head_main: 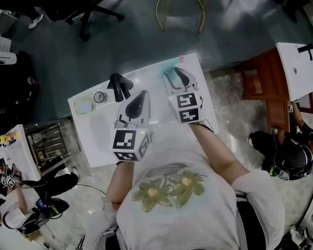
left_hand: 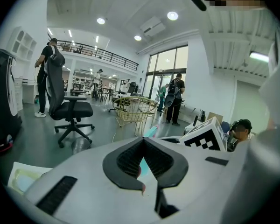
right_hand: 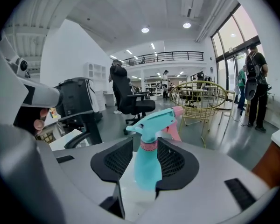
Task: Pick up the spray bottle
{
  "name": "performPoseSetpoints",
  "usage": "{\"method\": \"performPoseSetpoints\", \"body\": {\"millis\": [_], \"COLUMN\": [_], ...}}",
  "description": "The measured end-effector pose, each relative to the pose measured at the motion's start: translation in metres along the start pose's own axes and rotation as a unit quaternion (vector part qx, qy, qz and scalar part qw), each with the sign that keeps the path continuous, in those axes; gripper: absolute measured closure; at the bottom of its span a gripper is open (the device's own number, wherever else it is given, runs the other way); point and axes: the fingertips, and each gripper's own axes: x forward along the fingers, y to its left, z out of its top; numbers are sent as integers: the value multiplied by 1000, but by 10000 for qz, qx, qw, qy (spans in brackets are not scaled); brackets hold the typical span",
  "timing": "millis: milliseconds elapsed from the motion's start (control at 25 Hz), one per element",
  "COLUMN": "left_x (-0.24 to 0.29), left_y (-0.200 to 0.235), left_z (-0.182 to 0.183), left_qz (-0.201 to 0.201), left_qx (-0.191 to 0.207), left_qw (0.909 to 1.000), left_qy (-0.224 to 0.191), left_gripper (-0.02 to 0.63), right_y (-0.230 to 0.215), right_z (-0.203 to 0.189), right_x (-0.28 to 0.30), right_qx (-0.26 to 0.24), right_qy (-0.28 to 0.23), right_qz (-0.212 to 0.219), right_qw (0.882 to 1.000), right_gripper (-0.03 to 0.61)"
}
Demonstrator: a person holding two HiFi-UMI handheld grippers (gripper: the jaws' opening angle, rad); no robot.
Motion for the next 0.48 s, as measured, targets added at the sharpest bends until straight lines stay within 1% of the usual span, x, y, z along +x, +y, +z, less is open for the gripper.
{"method": "performPoseSetpoints", "body": {"millis": [160, 480], "left_x": [4, 9], "left_y": [-1, 1], "left_z": [-4, -12], "left_qz": [-49, -81], "left_qx": [-83, -130], "left_qw": [9999, 9997], "left_qy": [48, 163], "left_gripper": [604, 604], "right_y": [-2, -5], "right_z": [-5, -6], "right_x": [6, 13], "right_qx": [-43, -55], "right_qy": [52, 52], "right_qz": [-47, -11], "right_qw": [10000, 10000], "right_gripper": [440, 440]}}
